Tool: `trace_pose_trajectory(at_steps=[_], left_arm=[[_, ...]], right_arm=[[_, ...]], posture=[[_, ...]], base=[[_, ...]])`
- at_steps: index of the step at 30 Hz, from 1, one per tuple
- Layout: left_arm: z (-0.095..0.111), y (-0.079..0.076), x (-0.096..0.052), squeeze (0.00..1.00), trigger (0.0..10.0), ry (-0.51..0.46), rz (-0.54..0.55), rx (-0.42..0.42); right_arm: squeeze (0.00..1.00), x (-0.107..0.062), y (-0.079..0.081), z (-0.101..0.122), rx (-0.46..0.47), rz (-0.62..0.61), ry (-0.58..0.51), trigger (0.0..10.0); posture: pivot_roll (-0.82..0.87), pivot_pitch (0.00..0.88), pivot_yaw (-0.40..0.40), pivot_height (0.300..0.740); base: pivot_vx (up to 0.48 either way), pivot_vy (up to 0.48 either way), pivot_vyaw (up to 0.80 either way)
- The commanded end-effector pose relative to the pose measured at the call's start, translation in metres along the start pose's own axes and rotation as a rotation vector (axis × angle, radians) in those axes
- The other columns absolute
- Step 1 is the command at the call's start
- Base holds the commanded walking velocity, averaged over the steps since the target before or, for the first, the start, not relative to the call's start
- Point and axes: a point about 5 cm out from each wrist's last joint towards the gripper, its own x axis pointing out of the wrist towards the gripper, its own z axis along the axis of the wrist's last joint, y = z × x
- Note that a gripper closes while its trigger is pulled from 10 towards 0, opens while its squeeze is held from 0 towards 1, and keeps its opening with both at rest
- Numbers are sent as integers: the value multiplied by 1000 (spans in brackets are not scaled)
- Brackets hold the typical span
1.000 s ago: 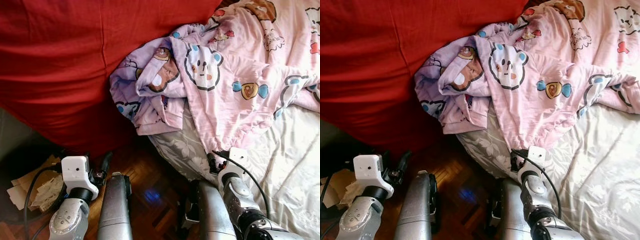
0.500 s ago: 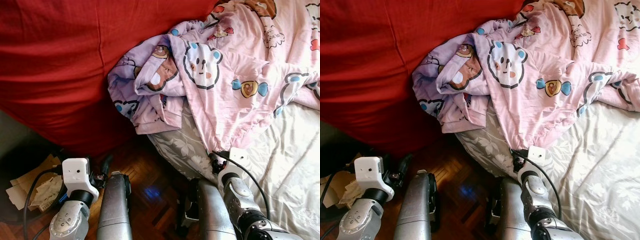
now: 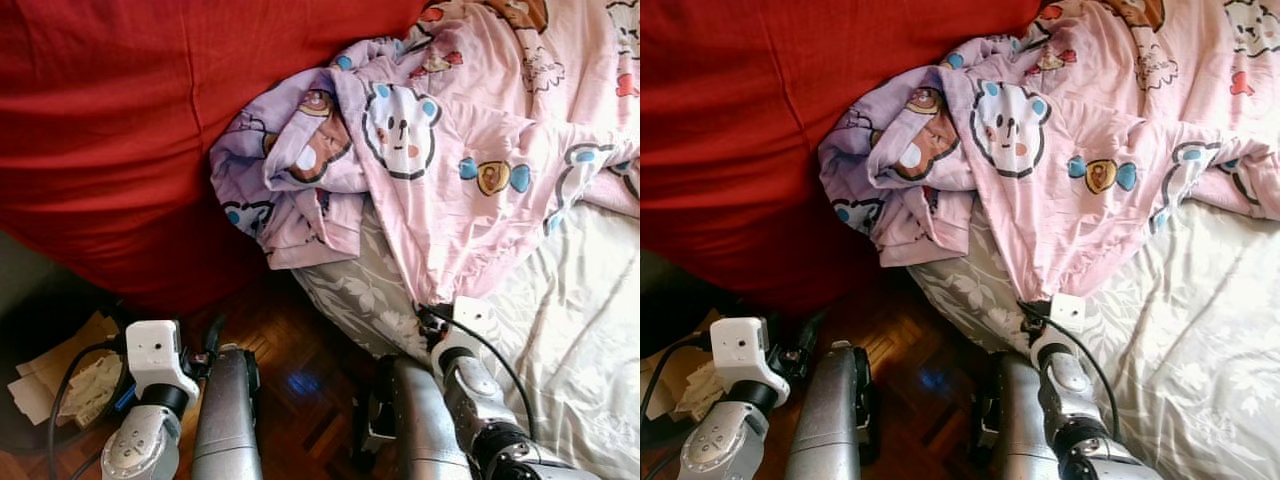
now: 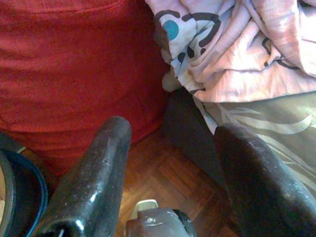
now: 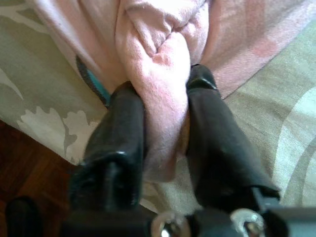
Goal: Clean up the room
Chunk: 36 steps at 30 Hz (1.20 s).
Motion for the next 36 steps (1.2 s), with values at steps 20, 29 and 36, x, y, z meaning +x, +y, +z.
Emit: trace_pose_trajectory(at_steps=[20, 29, 36], left_arm=[[0, 23, 26, 0, 10000, -43, 84, -33], [-7, 25, 30, 0, 10000, -44, 114, -81], [-10, 21, 31, 0, 10000, -51, 111, -91]], right_arm=[[0, -18, -30, -12, 6, -33, -101, 0], [0, -30, -26, 2, -57, 21, -262, 10000], [0, -40, -20, 5, -12, 49, -331, 10000]], posture=[[172, 237, -53, 600], [132, 187, -68, 600], [127, 168, -68, 600]], base=[[0, 0, 0], [0, 0, 0], [0, 0, 0]])
